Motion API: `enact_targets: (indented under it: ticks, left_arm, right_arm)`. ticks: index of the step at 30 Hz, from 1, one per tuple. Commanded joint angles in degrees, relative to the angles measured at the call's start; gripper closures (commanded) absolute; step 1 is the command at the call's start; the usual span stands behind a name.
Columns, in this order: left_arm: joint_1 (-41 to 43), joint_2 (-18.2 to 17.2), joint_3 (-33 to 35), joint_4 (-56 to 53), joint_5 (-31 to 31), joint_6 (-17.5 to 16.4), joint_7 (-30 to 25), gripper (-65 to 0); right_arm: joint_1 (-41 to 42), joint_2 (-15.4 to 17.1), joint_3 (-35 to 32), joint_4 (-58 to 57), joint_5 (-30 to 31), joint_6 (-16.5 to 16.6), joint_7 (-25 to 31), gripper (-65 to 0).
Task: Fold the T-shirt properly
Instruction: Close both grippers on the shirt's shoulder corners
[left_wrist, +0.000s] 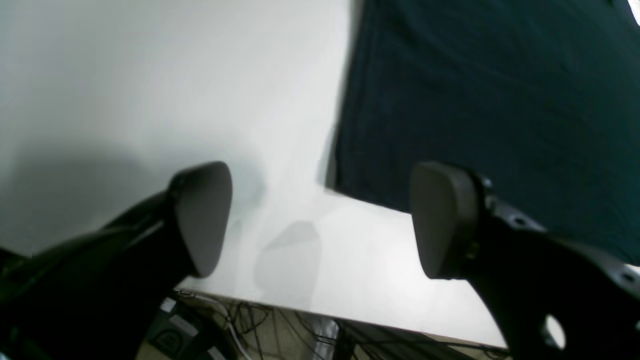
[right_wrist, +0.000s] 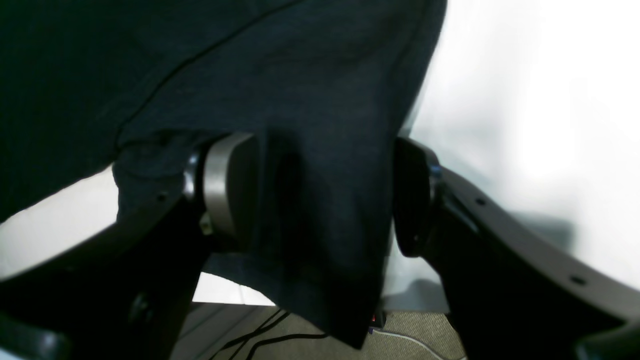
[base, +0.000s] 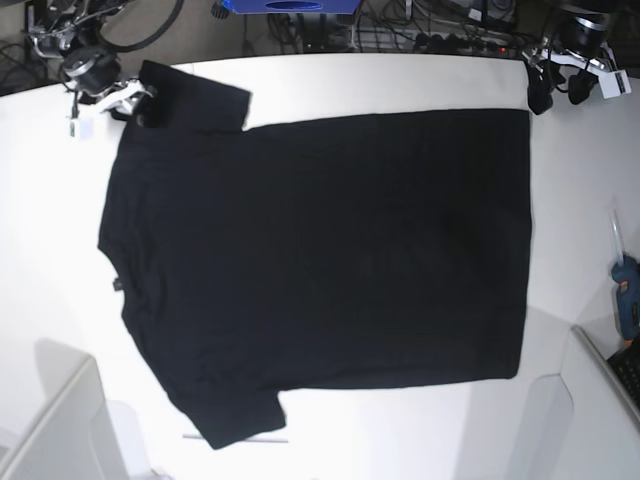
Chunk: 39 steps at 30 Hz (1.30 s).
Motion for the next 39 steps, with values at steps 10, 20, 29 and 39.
enact_targets:
  ticks: [10,20,29,39]
  left_arm:
    - [-4.12,-0.5,4.75,-3.43,-1.02,-0.26,-1.0,-53.3]
    - [-9.48,-0.5,9.5,-10.46,-1.1,-0.26,-0.91,-53.3]
    - [-13.0,0.2,13.01,-12.75,-1.1,-0.09,2.96,-53.3]
    - [-15.99,2.05,10.64,-15.47,-0.67,-0.09,7.62,-52.3]
  right_arm:
    - [-1.17,0.31,-0.38,-0.21,-2.16,-0.13,-2.69,-38.1]
    - [-1.61,0.49,-0.47,-0.21,-2.25,-0.13,-2.69,-38.1]
    - [-1.43,0.23,-0.47,-0.21,-7.7,0.31,-2.69,-38.1]
    - [-1.61,0.23,-0.47,-0.21,-7.79,0.31,-2.69,-38.1]
